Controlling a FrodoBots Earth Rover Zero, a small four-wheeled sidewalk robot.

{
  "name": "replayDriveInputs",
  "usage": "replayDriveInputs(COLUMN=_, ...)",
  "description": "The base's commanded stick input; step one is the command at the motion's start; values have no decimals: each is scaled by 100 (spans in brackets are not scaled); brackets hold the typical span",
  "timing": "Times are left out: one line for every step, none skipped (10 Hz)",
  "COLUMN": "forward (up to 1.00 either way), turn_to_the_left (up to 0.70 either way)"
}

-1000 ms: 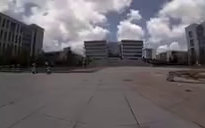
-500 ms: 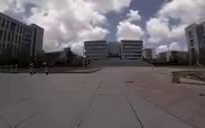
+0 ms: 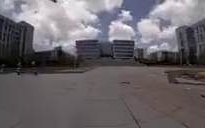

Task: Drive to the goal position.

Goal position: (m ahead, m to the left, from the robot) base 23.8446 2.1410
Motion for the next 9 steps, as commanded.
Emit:
replayDriveInputs(forward=70, turn_to_the_left=0)
replayDriveInputs(forward=70, turn_to_the_left=0)
replayDriveInputs(forward=70, turn_to_the_left=0)
replayDriveInputs(forward=70, turn_to_the_left=0)
replayDriveInputs(forward=70, turn_to_the_left=0)
replayDriveInputs(forward=70, turn_to_the_left=0)
replayDriveInputs(forward=70, turn_to_the_left=0)
replayDriveInputs(forward=70, turn_to_the_left=0)
replayDriveInputs(forward=70, turn_to_the_left=0)
